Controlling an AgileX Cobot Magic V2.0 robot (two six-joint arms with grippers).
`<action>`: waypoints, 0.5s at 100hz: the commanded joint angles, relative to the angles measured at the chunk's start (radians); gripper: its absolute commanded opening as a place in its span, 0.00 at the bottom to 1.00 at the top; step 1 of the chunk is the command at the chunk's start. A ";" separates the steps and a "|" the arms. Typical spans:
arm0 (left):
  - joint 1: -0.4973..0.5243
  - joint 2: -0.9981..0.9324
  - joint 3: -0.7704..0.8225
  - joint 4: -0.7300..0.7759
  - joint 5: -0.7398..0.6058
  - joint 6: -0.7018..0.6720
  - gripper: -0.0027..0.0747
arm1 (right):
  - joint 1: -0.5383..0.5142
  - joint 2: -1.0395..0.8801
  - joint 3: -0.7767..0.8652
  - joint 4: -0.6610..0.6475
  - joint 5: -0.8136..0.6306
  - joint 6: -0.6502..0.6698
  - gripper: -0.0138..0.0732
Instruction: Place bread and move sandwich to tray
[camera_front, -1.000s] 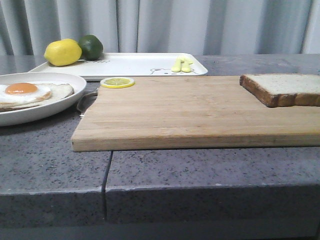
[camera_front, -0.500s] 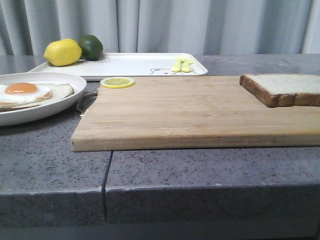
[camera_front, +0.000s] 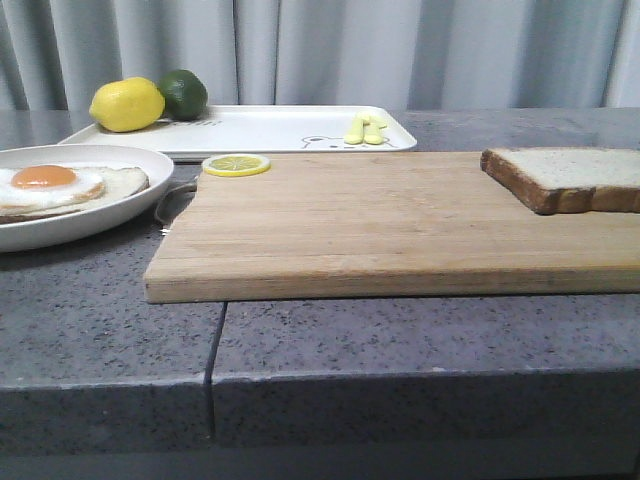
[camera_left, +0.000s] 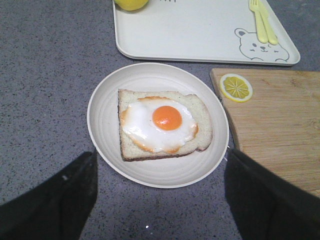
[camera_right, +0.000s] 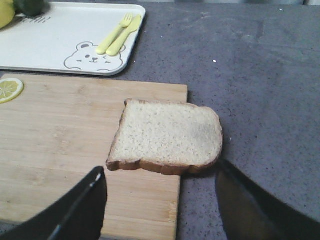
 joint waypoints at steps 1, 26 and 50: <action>0.002 0.004 -0.035 -0.029 -0.055 0.003 0.67 | -0.042 0.027 -0.038 0.095 -0.103 -0.086 0.71; 0.002 0.004 -0.035 -0.029 -0.055 0.003 0.67 | -0.205 0.149 -0.026 0.428 -0.137 -0.351 0.71; 0.002 0.004 -0.035 -0.029 -0.055 0.003 0.67 | -0.258 0.294 -0.026 0.713 -0.145 -0.536 0.71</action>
